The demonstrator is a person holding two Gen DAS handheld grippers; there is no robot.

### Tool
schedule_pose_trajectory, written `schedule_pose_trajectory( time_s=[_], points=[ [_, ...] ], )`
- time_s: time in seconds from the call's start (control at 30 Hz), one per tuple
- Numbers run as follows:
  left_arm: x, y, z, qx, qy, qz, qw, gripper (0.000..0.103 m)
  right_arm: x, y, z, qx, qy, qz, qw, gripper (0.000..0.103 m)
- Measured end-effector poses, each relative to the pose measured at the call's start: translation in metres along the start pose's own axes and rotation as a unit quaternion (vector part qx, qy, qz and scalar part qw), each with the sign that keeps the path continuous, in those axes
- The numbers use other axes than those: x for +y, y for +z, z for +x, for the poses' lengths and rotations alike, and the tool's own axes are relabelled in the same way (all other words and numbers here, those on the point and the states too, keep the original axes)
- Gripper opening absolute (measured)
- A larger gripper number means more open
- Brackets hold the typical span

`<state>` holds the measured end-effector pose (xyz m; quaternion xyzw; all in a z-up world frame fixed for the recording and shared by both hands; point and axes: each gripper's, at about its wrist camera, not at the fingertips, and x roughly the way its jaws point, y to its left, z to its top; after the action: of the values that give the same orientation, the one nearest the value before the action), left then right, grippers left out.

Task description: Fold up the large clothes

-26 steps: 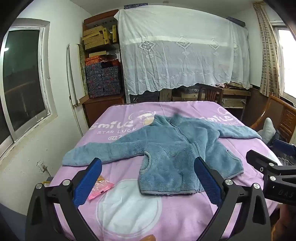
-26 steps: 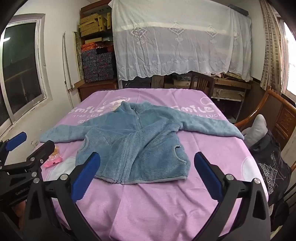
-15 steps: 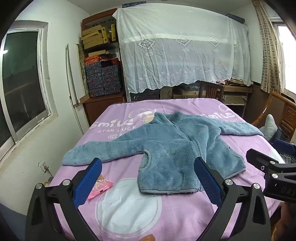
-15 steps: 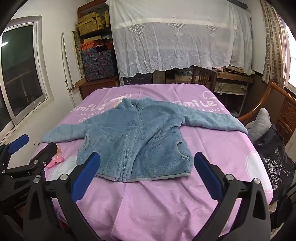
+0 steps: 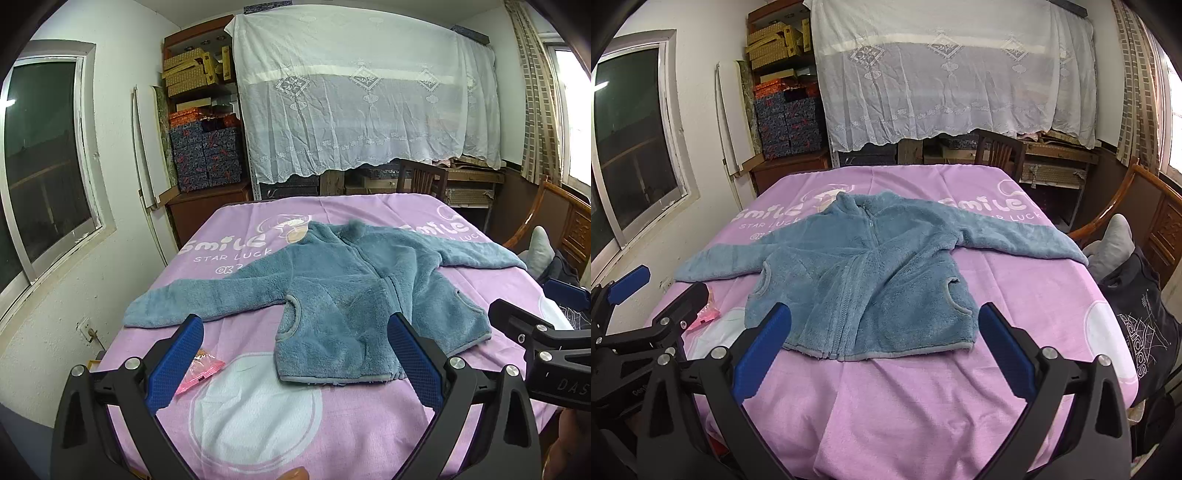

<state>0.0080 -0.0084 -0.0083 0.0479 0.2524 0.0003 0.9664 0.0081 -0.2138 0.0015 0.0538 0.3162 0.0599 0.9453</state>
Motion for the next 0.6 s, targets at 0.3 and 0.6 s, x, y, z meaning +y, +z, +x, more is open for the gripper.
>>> schedule_pose_trajectory(
  time_s=[0.3,0.6],
  points=[
    [0.0008,-0.0012,-0.0003,0.001,0.0,-0.001,1.0,0.1,0.0011,-0.0022,0.0024,0.002,0.001,0.0,1.0,0.099],
    [0.0009,-0.0024,-0.0007,0.003,-0.001,0.0,1.0,0.1,0.0024,-0.0029,0.0023,0.003,0.003,0.001,1.0,0.099]
  ],
)
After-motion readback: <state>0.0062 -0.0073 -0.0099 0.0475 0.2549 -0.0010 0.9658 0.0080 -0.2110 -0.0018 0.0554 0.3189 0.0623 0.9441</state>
